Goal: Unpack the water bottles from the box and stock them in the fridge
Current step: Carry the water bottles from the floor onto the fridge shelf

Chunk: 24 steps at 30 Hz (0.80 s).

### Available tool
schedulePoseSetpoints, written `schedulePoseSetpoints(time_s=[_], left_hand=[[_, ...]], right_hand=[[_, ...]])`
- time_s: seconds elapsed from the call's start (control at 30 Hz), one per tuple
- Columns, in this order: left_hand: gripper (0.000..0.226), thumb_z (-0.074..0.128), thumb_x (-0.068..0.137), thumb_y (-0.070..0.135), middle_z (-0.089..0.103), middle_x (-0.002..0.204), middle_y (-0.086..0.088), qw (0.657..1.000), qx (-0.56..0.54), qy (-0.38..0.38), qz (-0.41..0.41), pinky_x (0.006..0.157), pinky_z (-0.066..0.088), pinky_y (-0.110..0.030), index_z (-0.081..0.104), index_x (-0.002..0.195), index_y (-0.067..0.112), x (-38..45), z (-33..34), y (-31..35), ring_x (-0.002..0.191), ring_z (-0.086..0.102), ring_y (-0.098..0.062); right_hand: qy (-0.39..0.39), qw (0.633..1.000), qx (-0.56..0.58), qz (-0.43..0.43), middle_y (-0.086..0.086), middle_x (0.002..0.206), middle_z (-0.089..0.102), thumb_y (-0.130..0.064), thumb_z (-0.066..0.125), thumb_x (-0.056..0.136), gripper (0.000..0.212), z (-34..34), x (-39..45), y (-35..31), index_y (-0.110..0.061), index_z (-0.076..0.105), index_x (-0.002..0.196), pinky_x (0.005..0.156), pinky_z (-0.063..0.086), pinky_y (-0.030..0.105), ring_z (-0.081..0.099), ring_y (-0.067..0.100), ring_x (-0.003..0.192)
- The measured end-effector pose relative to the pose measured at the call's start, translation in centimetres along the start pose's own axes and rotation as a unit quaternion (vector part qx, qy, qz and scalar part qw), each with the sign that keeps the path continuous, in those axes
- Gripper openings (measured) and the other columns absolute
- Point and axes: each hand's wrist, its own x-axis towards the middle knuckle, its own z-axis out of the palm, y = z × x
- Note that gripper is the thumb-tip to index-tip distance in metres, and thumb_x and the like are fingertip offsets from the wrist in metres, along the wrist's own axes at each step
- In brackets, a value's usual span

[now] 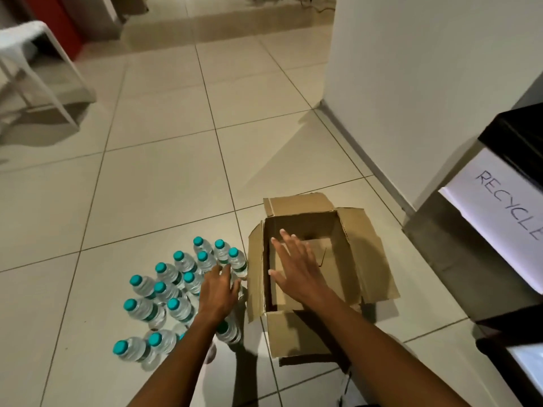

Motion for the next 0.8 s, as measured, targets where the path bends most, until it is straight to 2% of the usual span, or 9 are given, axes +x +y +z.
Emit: schedulePoseSetpoints(time_s=[0.17, 0.37, 0.53, 0.7, 0.8], left_hand=[[0.042, 0.062, 0.093, 0.027, 0.058, 0.122, -0.012, 1.000, -0.008, -0.010, -0.013, 0.089, 0.050, -0.032, 0.052, 0.132, 0.014, 1.0, 0.7, -0.9, 0.109, 0.056, -0.023], [0.012, 0.062, 0.093, 0.014, 0.067, 0.100, -0.010, 0.999, -0.030, -0.005, -0.041, 0.078, 0.054, -0.032, 0.065, 0.104, 0.011, 3.0, 1.1, -0.6, 0.085, 0.063, -0.019], [0.003, 0.063, 0.089, 0.006, 0.066, 0.092, -0.013, 0.997, -0.055, -0.008, -0.057, 0.066, 0.046, -0.028, 0.065, 0.090, 0.006, 4.2, 1.2, -0.8, 0.078, 0.060, -0.020], [0.008, 0.061, 0.087, 0.002, 0.065, 0.090, -0.011, 0.995, -0.076, -0.009, -0.059, 0.069, 0.052, -0.029, 0.065, 0.090, 0.009, 4.9, 1.6, -1.2, 0.078, 0.061, -0.019], [0.008, 0.061, 0.088, 0.002, 0.065, 0.091, -0.010, 0.995, -0.080, -0.006, -0.059, 0.072, 0.054, -0.031, 0.066, 0.090, 0.009, 5.2, 1.8, -1.5, 0.078, 0.061, -0.018]], right_hand=[[-0.034, 0.998, -0.019, -0.042, 0.005, 0.163, 0.009, -0.039, 0.059, 0.093, 0.072, 1.8, 2.5, -1.2, -0.024, 0.020, 0.152, 0.119, 0.014, 0.048, 0.014, 0.029, 0.149], [-0.059, 0.994, -0.026, -0.092, 0.009, 0.160, 0.020, -0.026, 0.063, 0.093, 0.067, 3.7, 6.0, -3.4, -0.017, 0.029, 0.150, 0.117, 0.024, 0.044, 0.024, 0.029, 0.145], [-0.078, 0.986, -0.039, -0.141, 0.013, 0.157, 0.028, -0.013, 0.065, 0.091, 0.066, 5.5, 8.8, -5.1, -0.013, 0.034, 0.149, 0.111, 0.035, 0.042, 0.035, 0.032, 0.139], [-0.123, 0.978, -0.056, -0.162, 0.012, 0.159, 0.021, -0.001, 0.059, 0.090, 0.069, 6.5, 11.7, -5.9, -0.013, 0.030, 0.151, 0.109, 0.039, 0.044, 0.036, 0.036, 0.135], [-0.158, 0.970, -0.075, -0.168, 0.009, 0.161, 0.016, -0.001, 0.056, 0.092, 0.067, 7.1, 12.7, -5.8, -0.016, 0.029, 0.151, 0.108, 0.040, 0.044, 0.036, 0.036, 0.135]])
